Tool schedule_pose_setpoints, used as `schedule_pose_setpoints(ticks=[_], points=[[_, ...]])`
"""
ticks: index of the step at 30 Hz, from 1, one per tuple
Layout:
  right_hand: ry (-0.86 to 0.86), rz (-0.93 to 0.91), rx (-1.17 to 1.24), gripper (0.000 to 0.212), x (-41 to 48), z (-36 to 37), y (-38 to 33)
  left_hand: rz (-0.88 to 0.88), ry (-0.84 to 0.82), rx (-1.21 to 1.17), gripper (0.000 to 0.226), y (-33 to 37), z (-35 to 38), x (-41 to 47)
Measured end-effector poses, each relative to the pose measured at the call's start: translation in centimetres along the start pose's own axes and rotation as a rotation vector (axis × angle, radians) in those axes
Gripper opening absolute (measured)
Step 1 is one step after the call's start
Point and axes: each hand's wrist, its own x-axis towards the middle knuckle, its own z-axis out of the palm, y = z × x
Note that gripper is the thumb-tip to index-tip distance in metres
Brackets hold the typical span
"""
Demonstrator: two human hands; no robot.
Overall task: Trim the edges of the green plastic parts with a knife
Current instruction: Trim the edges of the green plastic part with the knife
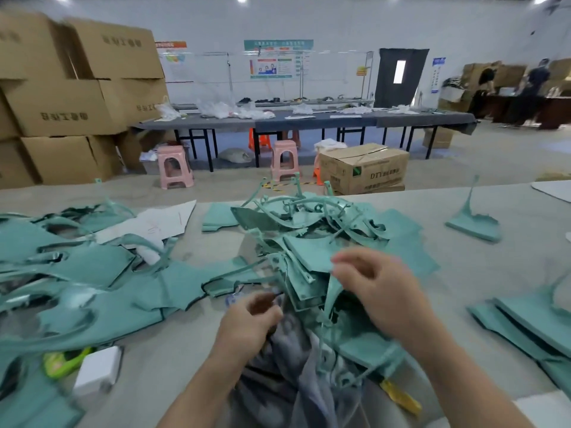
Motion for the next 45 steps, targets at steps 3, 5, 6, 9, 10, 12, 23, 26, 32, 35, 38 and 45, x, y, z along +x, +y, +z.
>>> schedule_pose_setpoints(ticks=[3,5,6,9,10,12,23,26,32,35,38,45], points=[[-0.062,-0.042,-0.402,0.045,-6.8,1.8,0.5,0.179,-0.154,0.535,0.097,-2.1,-0.8,-1.8],[-0.326,0.026,-0.643,0.084,-8.7,3.7,1.9,0.270,-0.166,0.734,0.109,-3.0,0.0,-2.3],[-0.403,0.031,-0.712,0.092,-8.8,4.2,2.5,0.310,-0.084,0.777,0.100,-2.9,0.4,-2.6],[-0.347,-0.030,-0.727,0.086,-7.5,3.7,3.6,0.391,0.076,0.772,0.061,-1.6,-0.2,-3.7],[-0.326,-0.029,-0.733,0.082,-7.0,3.3,4.0,0.400,0.097,0.747,0.053,-1.2,-1.1,-4.1],[-0.304,0.018,-0.721,0.075,-6.3,2.2,4.7,0.374,0.245,0.721,0.039,-0.8,-4.4,-4.2],[0.174,0.136,-0.441,0.032,-5.5,3.5,4.0,0.409,0.480,0.837,0.072,-1.9,-8.1,-8.8],[0.202,0.072,-0.581,0.030,-5.0,3.2,2.6,0.582,0.183,0.576,0.074,-0.9,-0.9,-10.5],[0.362,0.052,-0.286,0.053,-4.9,1.1,-0.8,0.182,-0.121,-0.293,0.041,1.1,6.2,-9.6],[0.625,0.002,-0.224,0.043,-7.8,0.8,-1.7,0.118,-0.196,-0.560,0.032,3.1,6.6,-8.5],[0.520,-0.156,-0.186,0.042,-12.1,3.8,-1.6,0.097,-0.318,-0.906,0.057,5.1,6.5,-7.9],[0.137,-0.324,-0.257,0.047,-16.7,8.1,1.9,-0.075,0.059,-0.807,0.035,3.8,3.0,-9.1]])
